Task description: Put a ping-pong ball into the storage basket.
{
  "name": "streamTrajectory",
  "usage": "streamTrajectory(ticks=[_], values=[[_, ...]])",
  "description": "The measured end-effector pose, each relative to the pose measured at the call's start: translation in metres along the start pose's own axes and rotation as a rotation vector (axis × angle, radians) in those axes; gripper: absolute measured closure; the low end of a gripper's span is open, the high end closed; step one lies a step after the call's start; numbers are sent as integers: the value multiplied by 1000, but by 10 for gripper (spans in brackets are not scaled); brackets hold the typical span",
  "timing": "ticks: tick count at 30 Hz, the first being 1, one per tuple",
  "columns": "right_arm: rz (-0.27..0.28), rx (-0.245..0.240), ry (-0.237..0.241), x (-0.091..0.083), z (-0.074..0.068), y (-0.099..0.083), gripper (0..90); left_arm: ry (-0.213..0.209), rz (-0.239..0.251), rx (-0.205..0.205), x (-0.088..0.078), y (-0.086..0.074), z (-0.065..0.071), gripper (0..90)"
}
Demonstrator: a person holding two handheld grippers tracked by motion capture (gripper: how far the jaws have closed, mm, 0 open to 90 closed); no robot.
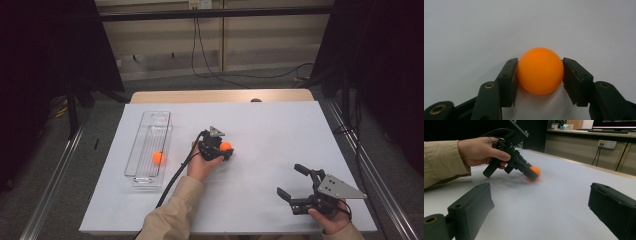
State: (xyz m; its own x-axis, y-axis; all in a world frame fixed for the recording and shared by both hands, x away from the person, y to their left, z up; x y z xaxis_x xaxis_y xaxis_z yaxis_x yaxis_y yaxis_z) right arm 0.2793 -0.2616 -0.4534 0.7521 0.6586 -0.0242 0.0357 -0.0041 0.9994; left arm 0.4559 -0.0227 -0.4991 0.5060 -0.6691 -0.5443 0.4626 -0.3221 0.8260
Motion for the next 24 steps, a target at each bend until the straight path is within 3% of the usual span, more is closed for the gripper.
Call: streamTrajectory(ticks=[24], values=[[-1, -2, -1, -1, 0, 0, 43, -1, 1, -9, -1, 2, 1, 506]])
Point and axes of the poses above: each handheld gripper's, and its own axes: x roughly forward along the jaws, y roughly out of its top, z roughly to its right, the point moved 5 cm from there along x, roughly forward along the jaws, and after that the axes turned 10 degrees about z, right-handed, at the moved point
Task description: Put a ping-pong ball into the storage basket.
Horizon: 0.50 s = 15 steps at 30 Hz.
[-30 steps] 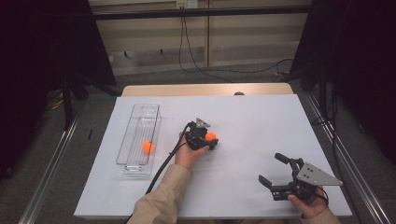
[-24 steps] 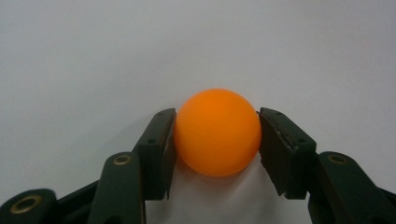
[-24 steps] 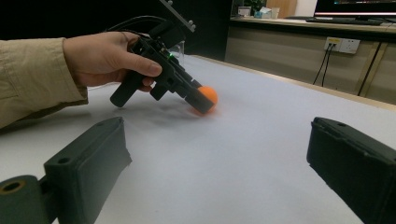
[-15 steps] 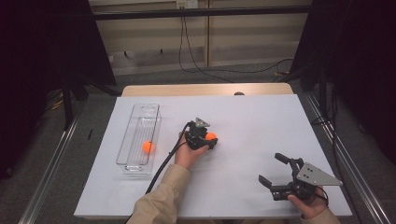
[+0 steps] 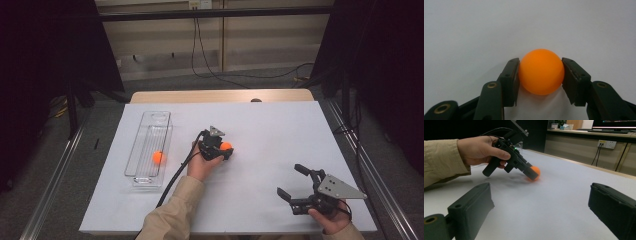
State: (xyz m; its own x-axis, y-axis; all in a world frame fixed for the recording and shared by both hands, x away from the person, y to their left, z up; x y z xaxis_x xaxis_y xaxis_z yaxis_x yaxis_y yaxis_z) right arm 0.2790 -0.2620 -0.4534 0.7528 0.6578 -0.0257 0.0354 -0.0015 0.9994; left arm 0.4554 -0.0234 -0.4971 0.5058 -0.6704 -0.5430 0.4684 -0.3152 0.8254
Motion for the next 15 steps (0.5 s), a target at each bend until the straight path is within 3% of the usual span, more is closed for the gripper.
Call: streamTrajectory(ticks=[15], values=[[1, -2, -4, -1, 0, 0, 44, -17, 5, -25, -6, 5, 2, 507]])
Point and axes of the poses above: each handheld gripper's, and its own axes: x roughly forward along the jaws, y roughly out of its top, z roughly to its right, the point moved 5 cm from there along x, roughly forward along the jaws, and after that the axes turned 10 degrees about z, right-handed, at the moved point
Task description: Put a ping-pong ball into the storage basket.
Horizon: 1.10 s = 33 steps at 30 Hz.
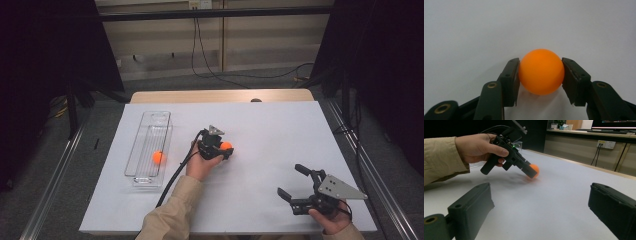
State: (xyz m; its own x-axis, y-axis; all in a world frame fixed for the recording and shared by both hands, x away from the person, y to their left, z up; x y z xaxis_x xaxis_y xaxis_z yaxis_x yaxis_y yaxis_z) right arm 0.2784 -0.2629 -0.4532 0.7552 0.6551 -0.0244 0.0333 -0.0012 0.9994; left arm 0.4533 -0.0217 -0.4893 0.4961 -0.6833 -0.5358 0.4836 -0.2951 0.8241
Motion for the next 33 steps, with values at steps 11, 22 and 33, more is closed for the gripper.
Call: streamTrajectory(ticks=[11, 22, 33], values=[[1, 0, 0, 1, 1, 0, 44, -15, 5, -14, -9, 5, 3, 507], [0, 0, 0, 1, 0, 0, 44, -33, -12, -5, -13, 6, 4, 508], [-2, -2, 0, 2, 1, -1, 44, -33, -6, -9, -21, 11, 4, 508]])
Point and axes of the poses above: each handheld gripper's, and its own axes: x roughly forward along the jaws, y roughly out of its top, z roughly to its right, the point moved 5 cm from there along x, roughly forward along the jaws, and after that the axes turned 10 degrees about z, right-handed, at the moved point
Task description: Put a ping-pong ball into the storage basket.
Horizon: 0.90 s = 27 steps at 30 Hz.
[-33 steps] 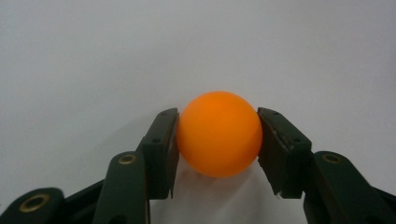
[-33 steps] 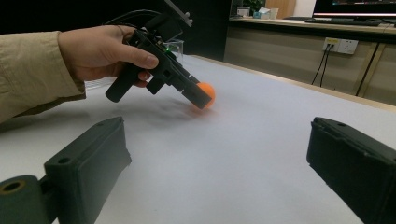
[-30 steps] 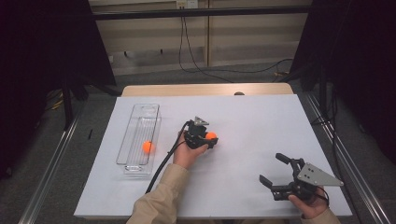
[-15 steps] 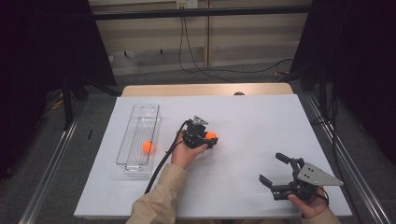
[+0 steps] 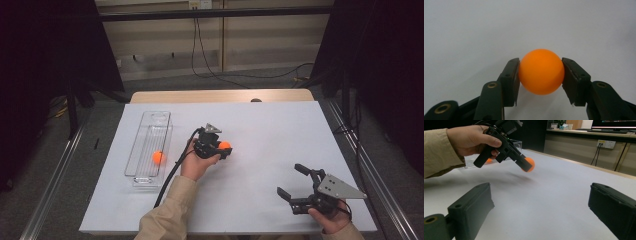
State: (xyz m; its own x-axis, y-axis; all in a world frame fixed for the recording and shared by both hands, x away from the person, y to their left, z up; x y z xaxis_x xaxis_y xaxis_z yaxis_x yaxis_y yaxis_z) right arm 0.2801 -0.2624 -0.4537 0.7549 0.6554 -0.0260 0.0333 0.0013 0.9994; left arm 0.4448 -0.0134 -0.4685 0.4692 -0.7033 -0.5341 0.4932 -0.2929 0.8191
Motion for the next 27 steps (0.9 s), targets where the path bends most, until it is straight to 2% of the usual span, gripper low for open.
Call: streamTrajectory(ticks=[1, 10, 27], values=[[1, 1, 0, 0, 0, 0, 44, -1, -6, 8, -1, 0, -1, 507], [1, 0, 1, 0, 0, 0, 44, -6, 8, -22, -9, 5, -2, 507], [1, -1, 0, 0, -1, 0, 44, -8, 4, -35, -20, 9, -7, 508]])
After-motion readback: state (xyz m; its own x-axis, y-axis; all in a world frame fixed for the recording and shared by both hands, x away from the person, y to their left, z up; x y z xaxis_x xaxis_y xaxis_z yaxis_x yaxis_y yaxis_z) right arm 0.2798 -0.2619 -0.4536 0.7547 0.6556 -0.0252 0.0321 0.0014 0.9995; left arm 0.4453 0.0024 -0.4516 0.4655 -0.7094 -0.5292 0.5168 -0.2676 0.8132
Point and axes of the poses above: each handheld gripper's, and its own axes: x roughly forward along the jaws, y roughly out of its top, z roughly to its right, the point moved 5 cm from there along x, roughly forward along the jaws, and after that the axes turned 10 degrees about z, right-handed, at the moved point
